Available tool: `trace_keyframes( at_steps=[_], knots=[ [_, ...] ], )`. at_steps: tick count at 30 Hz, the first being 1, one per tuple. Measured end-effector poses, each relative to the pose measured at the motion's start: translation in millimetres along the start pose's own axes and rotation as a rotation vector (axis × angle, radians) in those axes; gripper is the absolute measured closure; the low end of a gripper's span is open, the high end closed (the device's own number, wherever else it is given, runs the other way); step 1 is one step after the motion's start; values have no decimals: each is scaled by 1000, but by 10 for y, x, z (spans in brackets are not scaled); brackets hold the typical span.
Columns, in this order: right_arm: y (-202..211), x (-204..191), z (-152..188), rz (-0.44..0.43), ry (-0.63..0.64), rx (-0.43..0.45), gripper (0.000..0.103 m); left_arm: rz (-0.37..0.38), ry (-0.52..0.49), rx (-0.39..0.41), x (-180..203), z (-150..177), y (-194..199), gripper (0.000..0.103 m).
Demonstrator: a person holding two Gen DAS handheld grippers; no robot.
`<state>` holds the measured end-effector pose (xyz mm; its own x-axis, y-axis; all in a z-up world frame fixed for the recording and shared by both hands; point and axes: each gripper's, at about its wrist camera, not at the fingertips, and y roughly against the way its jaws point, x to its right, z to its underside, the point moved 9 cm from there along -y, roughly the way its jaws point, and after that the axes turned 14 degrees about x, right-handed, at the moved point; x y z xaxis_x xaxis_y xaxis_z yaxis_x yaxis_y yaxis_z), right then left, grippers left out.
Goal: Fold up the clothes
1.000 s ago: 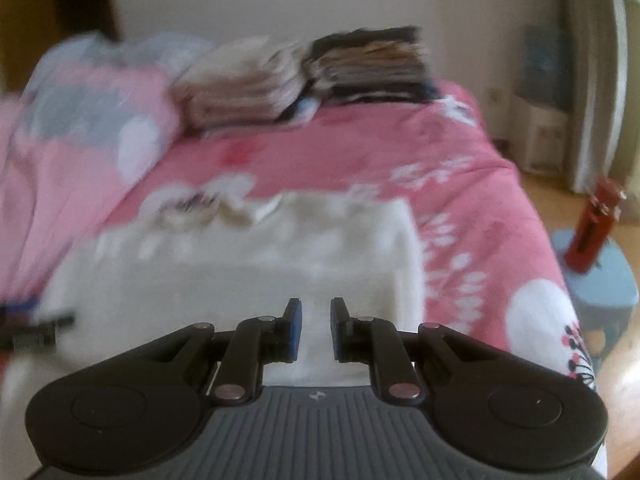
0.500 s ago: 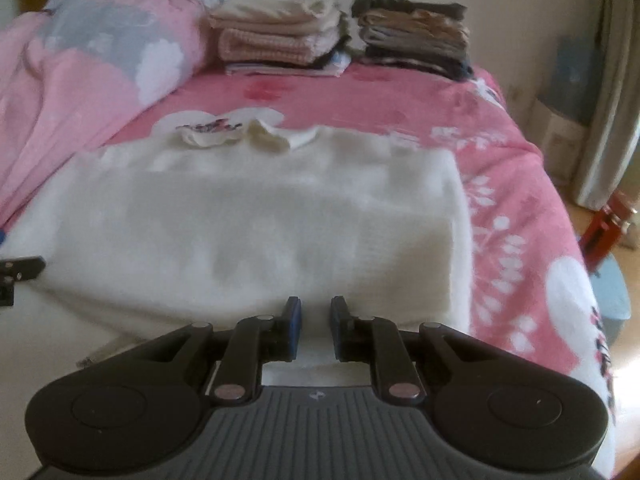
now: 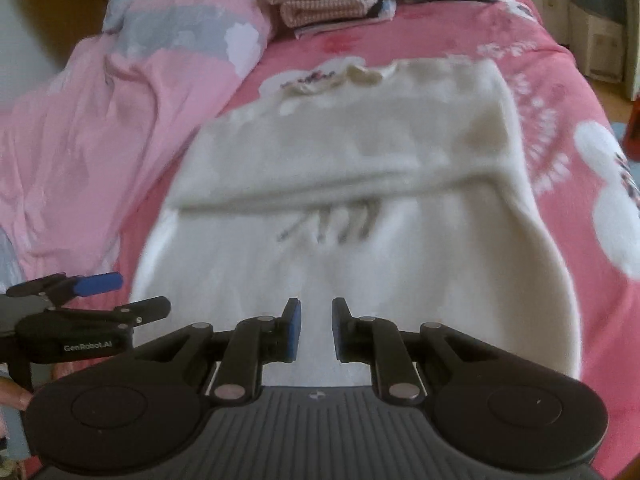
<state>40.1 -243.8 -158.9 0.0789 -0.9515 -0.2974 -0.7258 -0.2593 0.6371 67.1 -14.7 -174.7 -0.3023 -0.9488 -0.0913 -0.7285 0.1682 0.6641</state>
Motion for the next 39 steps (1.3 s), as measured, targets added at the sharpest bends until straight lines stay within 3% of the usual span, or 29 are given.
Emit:
trace_keyframes(
  at_steps=[4, 6, 7, 11, 39],
  knots=[
    [-74, 183, 408, 134, 150, 1, 86, -5, 20, -39, 23, 268, 17, 20],
    [-56, 236, 499, 122, 146, 43, 85, -20, 28, -54, 10, 398, -26, 14],
    [-39, 252, 506, 116, 130, 55, 85, -26, 33, -60, -1, 441, -42, 6],
    [-38, 274, 520, 116, 85, 71, 84, -35, 62, -68, -74, 468, -66, 1],
    [-31, 265, 543, 136, 76, 86, 81, -156, -2, -56, 60, 437, 12, 0]
  ],
)
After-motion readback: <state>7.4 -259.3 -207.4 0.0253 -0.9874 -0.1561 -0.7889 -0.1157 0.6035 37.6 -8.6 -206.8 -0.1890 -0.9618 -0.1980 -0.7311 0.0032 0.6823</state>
